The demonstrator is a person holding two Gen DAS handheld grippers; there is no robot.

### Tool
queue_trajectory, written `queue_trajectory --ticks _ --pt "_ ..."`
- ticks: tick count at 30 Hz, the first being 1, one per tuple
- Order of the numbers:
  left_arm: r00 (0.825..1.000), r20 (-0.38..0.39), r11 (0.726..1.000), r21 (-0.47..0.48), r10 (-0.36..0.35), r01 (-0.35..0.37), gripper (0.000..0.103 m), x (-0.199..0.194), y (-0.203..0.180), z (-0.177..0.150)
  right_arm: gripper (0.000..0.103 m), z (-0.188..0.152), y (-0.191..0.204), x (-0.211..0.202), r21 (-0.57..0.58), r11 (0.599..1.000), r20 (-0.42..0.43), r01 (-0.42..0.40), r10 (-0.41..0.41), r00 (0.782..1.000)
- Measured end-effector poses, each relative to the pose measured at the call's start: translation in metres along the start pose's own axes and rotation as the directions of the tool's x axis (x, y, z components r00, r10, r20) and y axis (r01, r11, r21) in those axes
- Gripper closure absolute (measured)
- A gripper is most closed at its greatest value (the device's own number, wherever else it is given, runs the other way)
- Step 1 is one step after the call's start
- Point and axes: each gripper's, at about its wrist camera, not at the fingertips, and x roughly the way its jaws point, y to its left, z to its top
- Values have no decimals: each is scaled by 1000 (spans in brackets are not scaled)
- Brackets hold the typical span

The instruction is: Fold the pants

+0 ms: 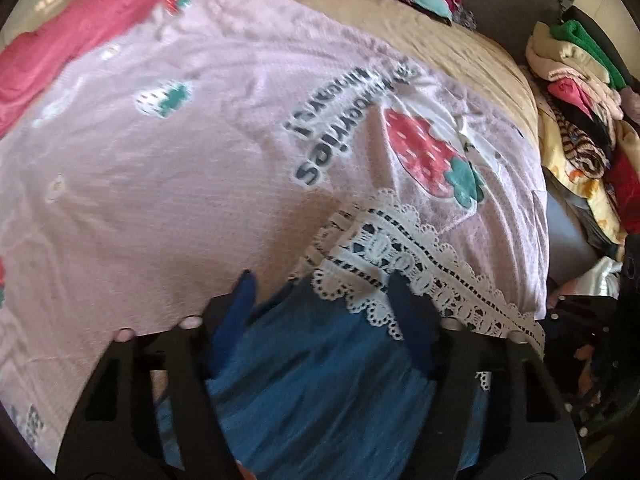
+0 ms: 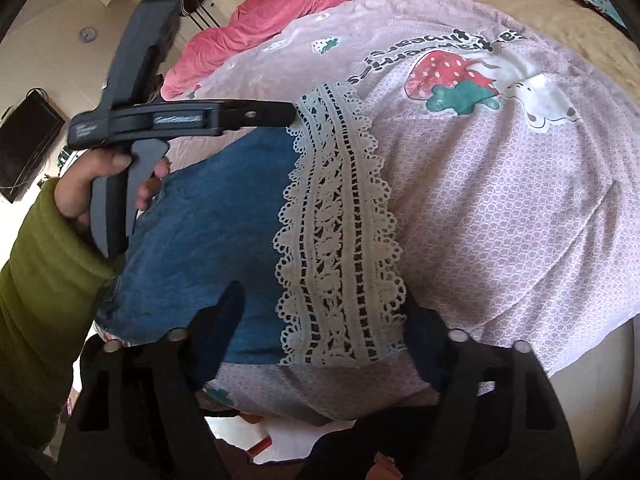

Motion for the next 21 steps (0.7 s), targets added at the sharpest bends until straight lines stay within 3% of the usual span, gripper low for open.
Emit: queue_trajectory --ticks 4,10,15,16,18,21 --pt "999 -23 999 30 -30 31 57 8 -2 -1 53 0 -1 0 6 1000 11 1 -1 1000" --pt "998 -8 997 37 -62 62 54 16 6 -1 56 1 -5 -2 21 999 23 -31 30 999" --pt "995 -17 993 63 -96 97 64 14 -1 -2 56 5 -2 1 20 999 20 -44 43 999" --pt "994 -14 991 71 -112 112 64 11 -2 -3 64 5 -3 0 24 998 23 -53 53 998" --pt "993 2 990 73 -122 121 64 7 -1 -5 71 5 -4 -1 27 997 30 -73 73 997" --pt "996 7 994 60 -93 92 59 16 -2 -6 69 6 -3 0 26 997 20 -73 72 997"
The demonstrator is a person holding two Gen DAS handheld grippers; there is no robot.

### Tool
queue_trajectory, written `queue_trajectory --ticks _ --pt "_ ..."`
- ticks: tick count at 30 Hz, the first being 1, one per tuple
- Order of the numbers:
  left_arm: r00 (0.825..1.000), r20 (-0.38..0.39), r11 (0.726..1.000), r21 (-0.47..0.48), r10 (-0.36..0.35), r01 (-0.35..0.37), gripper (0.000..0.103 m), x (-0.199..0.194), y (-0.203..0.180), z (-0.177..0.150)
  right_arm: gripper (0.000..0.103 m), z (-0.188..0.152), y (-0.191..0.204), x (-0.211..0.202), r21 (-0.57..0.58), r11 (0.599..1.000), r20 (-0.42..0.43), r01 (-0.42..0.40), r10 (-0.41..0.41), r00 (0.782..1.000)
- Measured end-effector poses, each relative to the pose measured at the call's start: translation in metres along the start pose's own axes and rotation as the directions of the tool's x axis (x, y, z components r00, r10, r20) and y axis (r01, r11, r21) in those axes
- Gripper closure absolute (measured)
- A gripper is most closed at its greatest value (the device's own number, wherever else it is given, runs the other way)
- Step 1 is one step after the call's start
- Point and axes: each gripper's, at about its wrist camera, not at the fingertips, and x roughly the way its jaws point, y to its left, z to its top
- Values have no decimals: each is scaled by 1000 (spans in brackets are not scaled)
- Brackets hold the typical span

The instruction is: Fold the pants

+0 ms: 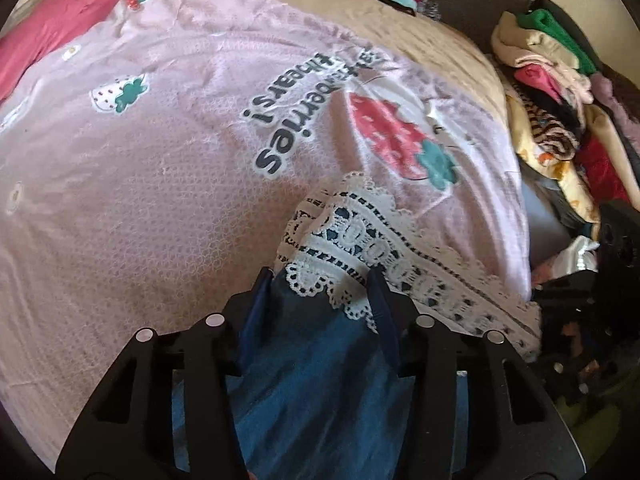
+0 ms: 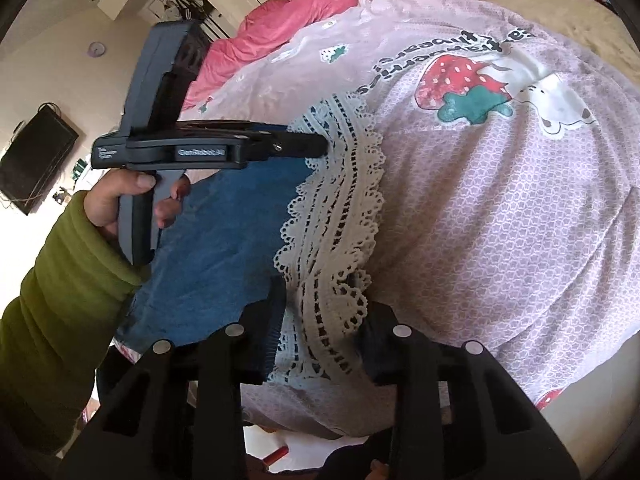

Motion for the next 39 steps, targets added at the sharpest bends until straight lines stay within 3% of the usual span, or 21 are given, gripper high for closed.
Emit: queue_trajectory --ticks 5,10,15,20,26,31,35,36,37,39 --pt "1000 11 1000 -18 8 -8 60 9 -3 2 69 6 -6 10 41 999 -30 0 2 1000" --pt "998 56 999 -32 -2 4 84 -2 -3 -4 83 8 -4 9 35 999 -21 -14 15 1000" --pt "989 136 992 -97 -62 75 87 -31 6 -16 85 12 1 -4 13 998 49 -58 58 997" --pt "969 237 987 -128 -68 100 87 -78 15 -34 85 17 31 -29 -120 991 159 -53 72 985" --pt "946 324 980 -180 -24 87 86 -127 29 -69 85 31 87 -34 -269 957 168 -106 155 974" --pt "937 348 965 -255 33 61 83 -152 49 -106 86 30 139 -9 -389 903 73 -182 228 971" --pt "943 312 939 -345 114 1 82 -163 67 -144 86 22 174 31 -443 866 -28 -232 246 969" --pt "941 306 928 -371 144 -21 78 -166 73 -154 86 20 179 41 -448 860 -52 -242 245 968" --pt "938 301 913 -407 169 -34 66 -168 81 -163 86 18 184 50 -451 858 -75 -248 240 968" --pt "925 320 861 -508 205 -16 50 -178 103 -189 86 8 196 69 -470 848 -115 -245 216 970"
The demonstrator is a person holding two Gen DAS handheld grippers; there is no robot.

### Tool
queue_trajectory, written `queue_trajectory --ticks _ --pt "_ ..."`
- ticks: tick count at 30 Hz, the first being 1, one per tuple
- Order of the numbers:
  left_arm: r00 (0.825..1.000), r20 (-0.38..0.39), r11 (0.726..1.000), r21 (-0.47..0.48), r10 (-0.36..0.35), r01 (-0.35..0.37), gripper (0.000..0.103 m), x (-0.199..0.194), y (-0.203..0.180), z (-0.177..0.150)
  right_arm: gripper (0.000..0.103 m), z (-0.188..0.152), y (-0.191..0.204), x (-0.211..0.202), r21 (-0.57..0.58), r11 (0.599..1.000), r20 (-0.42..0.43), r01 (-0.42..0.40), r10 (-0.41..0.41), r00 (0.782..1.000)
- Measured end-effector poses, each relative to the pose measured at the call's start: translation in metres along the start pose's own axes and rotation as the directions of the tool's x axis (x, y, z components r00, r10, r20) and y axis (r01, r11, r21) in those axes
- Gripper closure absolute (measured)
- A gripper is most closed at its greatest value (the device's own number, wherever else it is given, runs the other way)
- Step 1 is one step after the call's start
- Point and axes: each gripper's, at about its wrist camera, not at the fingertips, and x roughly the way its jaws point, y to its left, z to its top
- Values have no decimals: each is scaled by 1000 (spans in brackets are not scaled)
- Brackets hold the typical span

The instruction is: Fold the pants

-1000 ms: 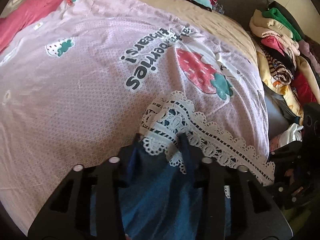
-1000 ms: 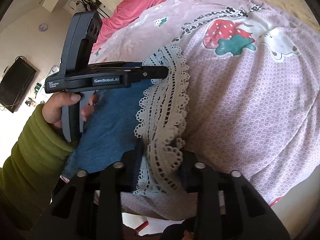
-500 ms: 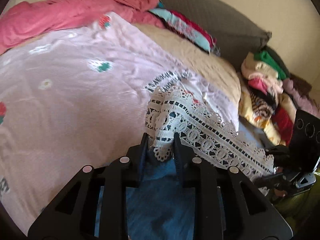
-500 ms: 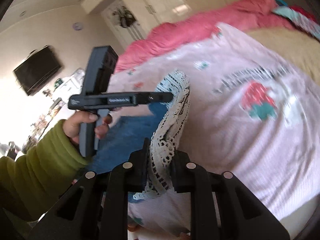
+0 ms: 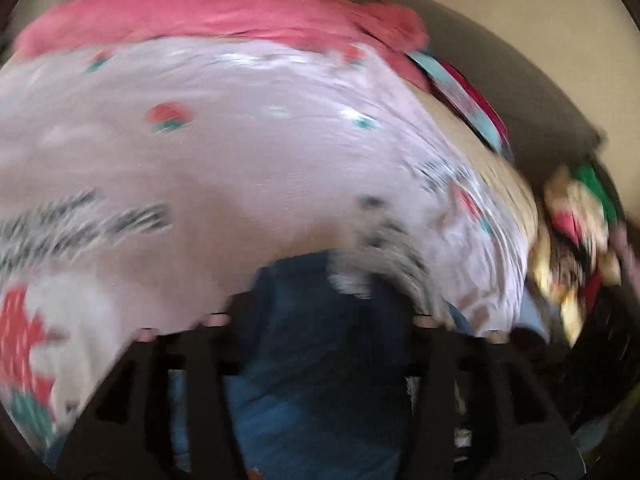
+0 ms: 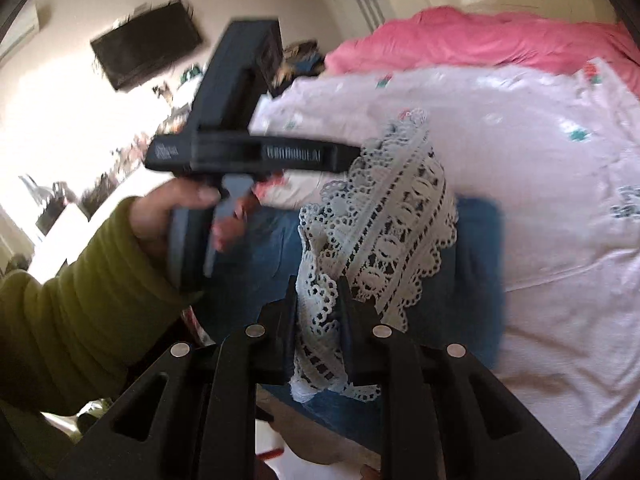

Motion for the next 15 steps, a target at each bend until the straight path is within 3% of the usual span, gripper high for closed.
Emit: queue_trajectory --ticks 2,5,11,15 --pt "999 36 991 -131 1 4 49 -12 31 -7 86 -5 12 22 -37 999 -40 23 -24 999" --pt "997 58 971 -232 -46 58 43 -24 53 -12 86 -12 27 46 -81 996 -79 35 -42 996" --pt "994 49 972 -210 -98 107 29 -21 41 -12 83 -25 46 61 -163 986 -93 28 -44 995" --pt "996 7 976 -202 -85 84 28 -7 37 -15 65 -34 47 38 -143 988 -40 49 -56 998"
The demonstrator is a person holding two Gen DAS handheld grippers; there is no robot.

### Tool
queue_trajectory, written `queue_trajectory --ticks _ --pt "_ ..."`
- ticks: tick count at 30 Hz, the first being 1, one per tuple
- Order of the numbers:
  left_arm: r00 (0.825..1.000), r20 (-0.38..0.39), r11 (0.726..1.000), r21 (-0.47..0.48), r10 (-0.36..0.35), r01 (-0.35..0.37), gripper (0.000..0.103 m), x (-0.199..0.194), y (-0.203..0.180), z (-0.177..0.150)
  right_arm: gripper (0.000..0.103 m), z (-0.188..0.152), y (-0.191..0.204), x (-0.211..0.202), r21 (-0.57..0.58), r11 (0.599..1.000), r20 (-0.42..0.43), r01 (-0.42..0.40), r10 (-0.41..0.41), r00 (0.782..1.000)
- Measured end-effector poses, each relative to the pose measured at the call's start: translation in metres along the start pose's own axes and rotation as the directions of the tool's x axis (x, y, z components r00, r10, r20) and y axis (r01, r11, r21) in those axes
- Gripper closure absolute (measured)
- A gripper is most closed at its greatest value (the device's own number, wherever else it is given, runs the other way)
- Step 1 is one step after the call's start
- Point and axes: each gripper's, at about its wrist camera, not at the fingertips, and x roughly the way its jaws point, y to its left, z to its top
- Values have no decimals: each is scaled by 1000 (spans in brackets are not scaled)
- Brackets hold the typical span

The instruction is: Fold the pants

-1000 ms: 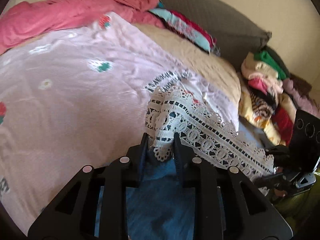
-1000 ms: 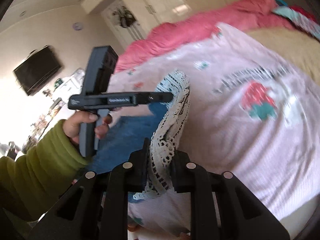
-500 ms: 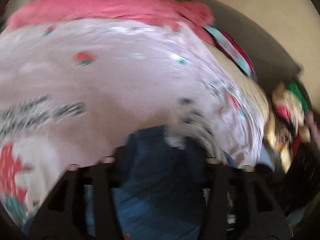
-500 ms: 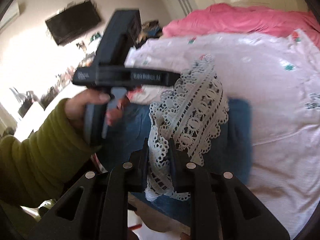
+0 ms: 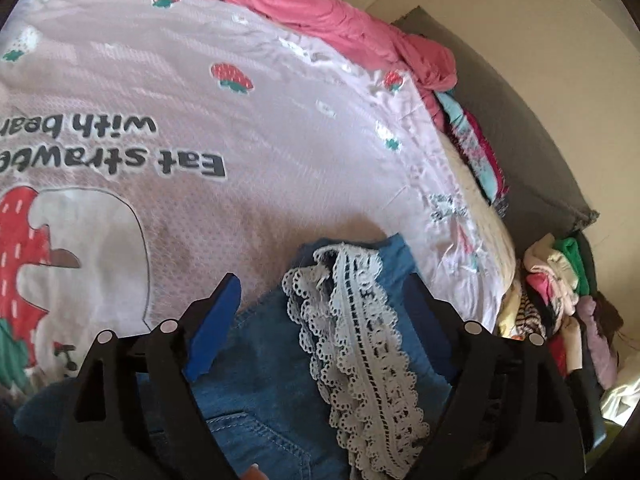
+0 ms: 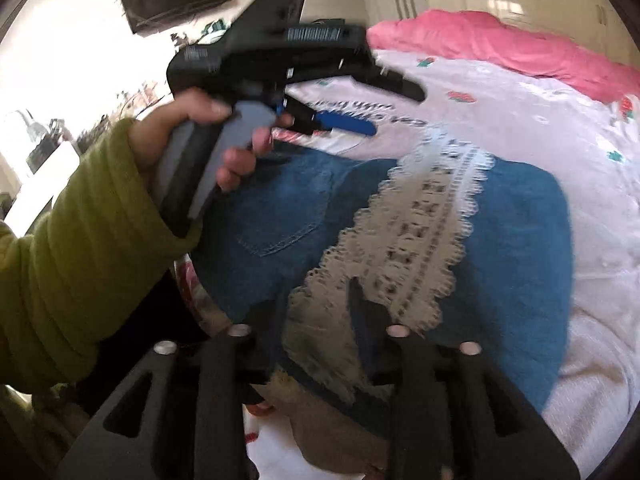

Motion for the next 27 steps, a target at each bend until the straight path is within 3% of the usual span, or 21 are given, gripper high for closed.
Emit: queue_trajectory --ticks 3,6,17,20,22,27 --pt "1000 -24 1000 -4 19 -19 28 7 2 -3 61 -7 2 -13 -9 998 12 54 -54 998" --pt "999 -31 999 -18 30 -30 28 9 8 -2 51 -13 16 -21 -70 994 23 85 -84 996" --pt "997 -65 999 20 52 -51 28 21 1 -5 49 -17 34 18 -213 944 -51 253 -269 962" --pt "997 -63 999 18 50 -49 30 23 0 -4 64 -21 32 25 -210 943 -61 256 -274 960" --pt "997 -64 999 3 45 -45 33 24 4 -2 81 -19 22 22 -151 968 -72 198 -211 975" --pt "997 -68 999 -43 22 -25 37 26 14 -1 84 -16 13 13 -109 987 -60 122 -129 990"
